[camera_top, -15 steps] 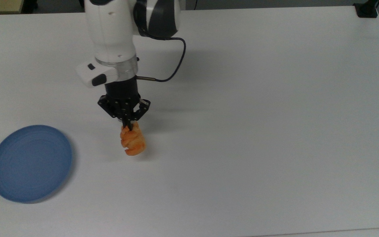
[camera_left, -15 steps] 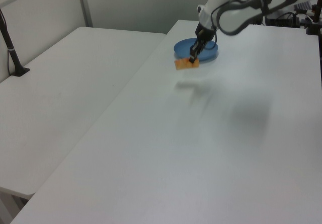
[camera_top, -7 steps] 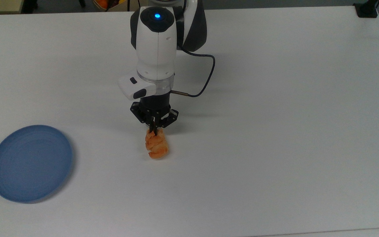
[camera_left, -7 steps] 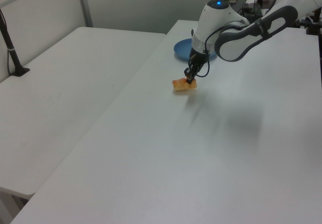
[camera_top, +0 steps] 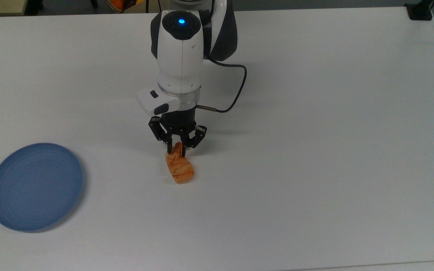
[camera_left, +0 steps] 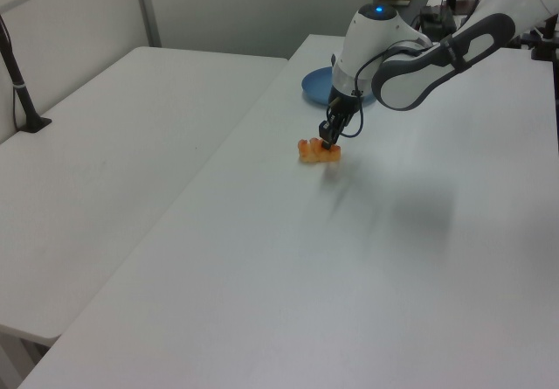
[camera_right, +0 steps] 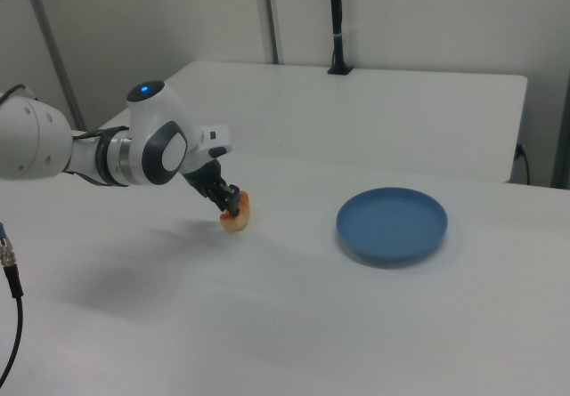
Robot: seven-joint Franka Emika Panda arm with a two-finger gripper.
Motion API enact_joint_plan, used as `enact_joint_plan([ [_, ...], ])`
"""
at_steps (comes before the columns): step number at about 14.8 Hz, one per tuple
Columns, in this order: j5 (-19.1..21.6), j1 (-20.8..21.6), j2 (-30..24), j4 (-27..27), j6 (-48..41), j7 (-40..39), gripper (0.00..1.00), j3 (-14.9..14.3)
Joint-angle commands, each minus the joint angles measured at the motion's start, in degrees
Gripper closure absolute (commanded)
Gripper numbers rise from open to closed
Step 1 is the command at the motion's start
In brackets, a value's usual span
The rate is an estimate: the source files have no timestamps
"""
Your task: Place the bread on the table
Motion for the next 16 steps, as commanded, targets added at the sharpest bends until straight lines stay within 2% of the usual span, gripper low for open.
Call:
enact_joint_plan([
  [1, -0.45, 0.34, -0.82, -0.9, 0.5, 1.99, 0.43, 0.38],
  [3, -0.36, 0.26, -1.17, -0.29, -2.64, 2.87, 0.41, 0.38],
  [4, -0.01, 0.17, -2.22, 0.23, -5.79, 2.96, 0.23, 0.47],
  [5, -0.01, -0.01, -3.19, 0.24, -7.74, 3.13, 0.0, 0.73],
  [9, 0.08, -1.06, -7.05, 0.77, -11.87, 3.66, 0.0, 1.88],
  [11, 0.26, -1.15, -10.47, 0.85, -18.45, 3.75, 0.0, 2.14],
  [14, 4.02, -1.41, -16.89, 0.94, -28.55, 3.49, 0.0, 2.05],
  [16, 4.47, -2.03, -20.76, 0.94, -33.58, 3.4, 0.0, 2.05],
])
